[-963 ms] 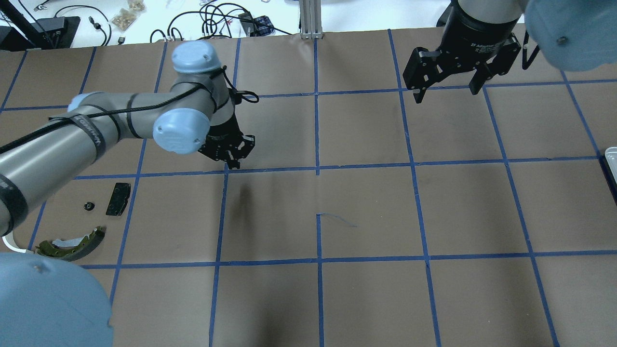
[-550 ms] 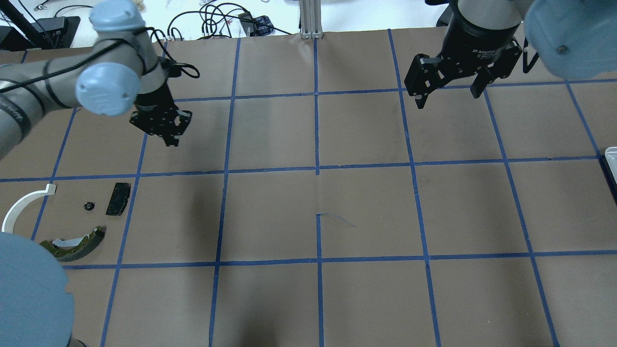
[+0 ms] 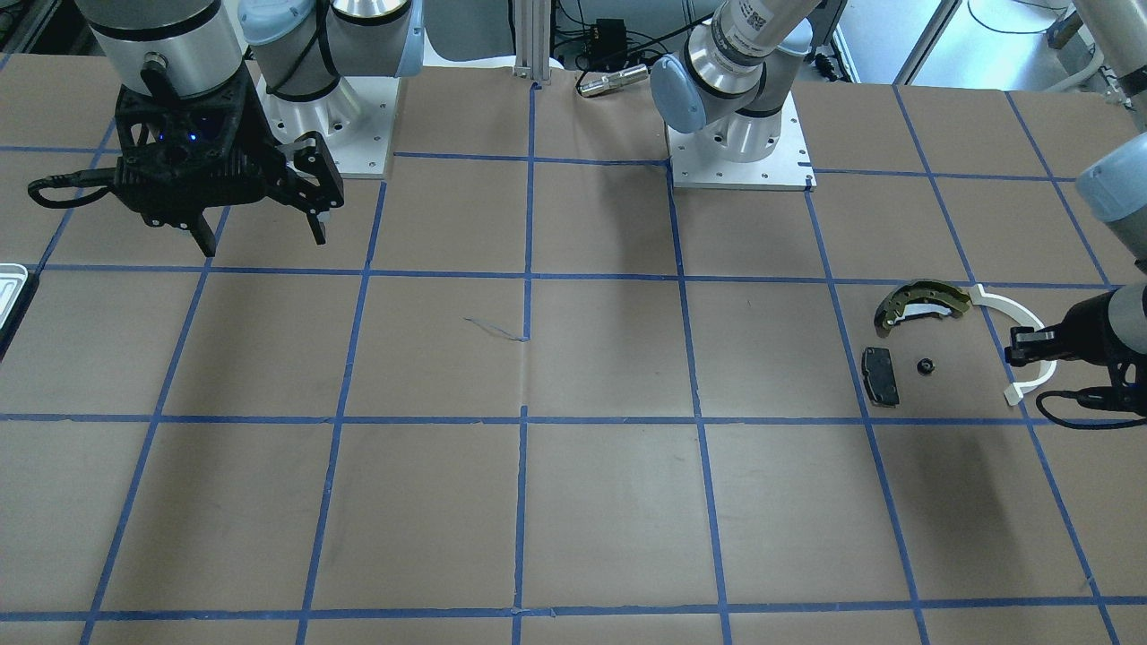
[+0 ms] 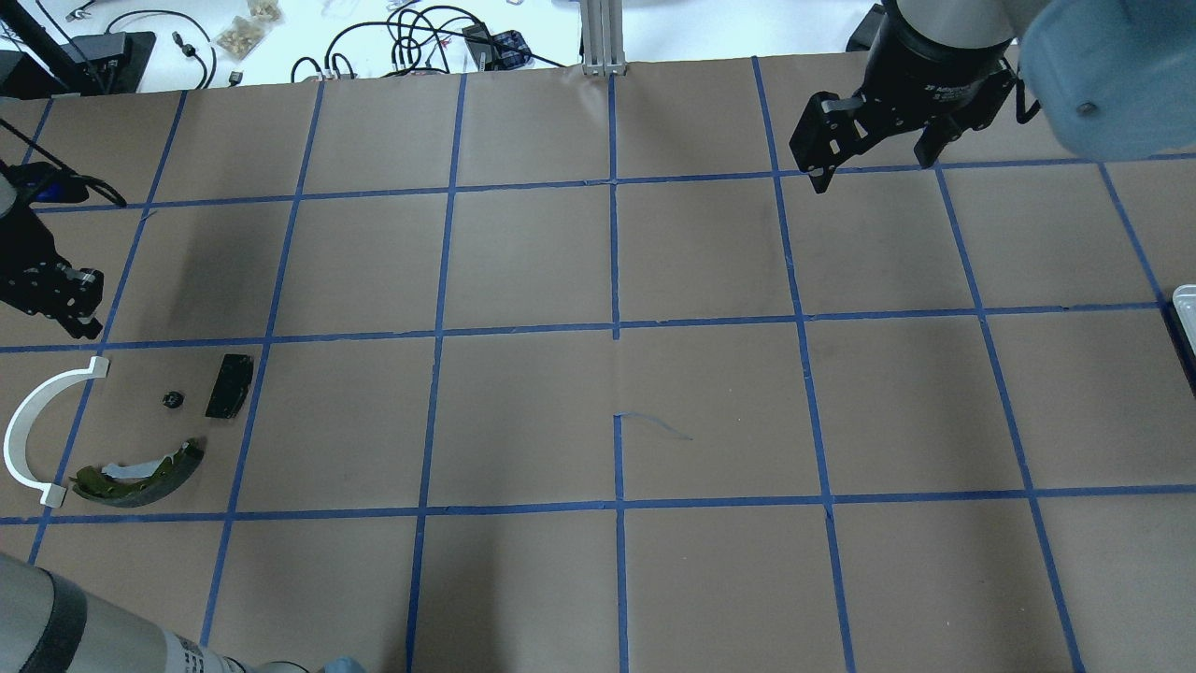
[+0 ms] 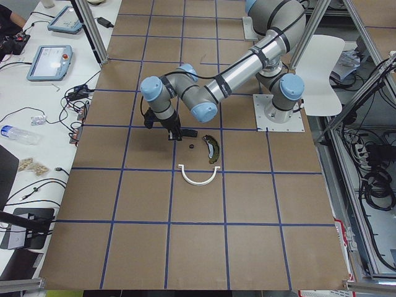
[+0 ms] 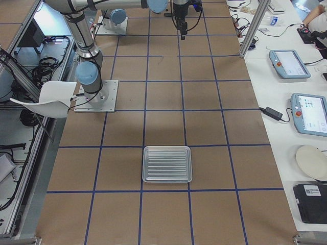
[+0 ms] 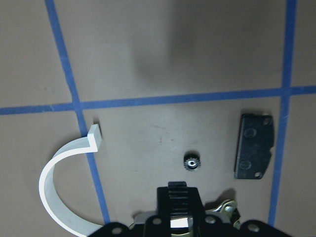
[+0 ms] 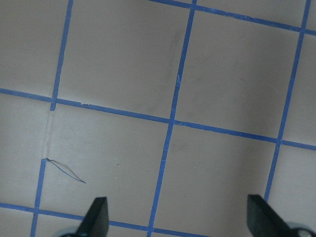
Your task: Place bearing gear from tray to pile
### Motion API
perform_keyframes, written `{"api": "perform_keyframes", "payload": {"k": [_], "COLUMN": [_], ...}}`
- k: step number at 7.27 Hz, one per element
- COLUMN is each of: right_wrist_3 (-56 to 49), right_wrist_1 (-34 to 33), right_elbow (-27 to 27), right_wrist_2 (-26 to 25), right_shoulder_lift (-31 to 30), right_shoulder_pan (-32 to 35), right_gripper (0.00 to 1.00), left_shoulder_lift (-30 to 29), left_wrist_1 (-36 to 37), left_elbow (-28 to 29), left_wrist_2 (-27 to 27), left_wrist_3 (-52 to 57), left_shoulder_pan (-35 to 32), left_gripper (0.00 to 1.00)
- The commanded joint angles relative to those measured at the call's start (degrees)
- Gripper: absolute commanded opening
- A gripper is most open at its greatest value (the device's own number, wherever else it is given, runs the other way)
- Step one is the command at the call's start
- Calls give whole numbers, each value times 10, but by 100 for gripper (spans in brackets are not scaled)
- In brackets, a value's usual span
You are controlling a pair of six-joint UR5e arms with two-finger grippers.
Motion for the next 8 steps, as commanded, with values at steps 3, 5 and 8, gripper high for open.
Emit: {"api": "perform_keyframes", "payload": {"k": [3,5,8], "right_wrist_3": [0,0,0], "right_wrist_1": [-2,-2,-1], "right_elbow": [5,6,7], "right_wrist_2": [7,7,8], "right_shoulder_lift": [0,-2,-4], "right_shoulder_pan": [-2,-2,-2], "right_gripper": [100,100,100], "left_shoulder_lift": [-24,-25,-22], "left_wrist_1": [113,112,110], "left_elbow": [-77,-92,-102], "left_wrist_2": [-10,-24,-21], "left_wrist_3": [11,11,12], "left_shoulder_pan": [2,-1,-1], "left_gripper": [0,0,0]}}
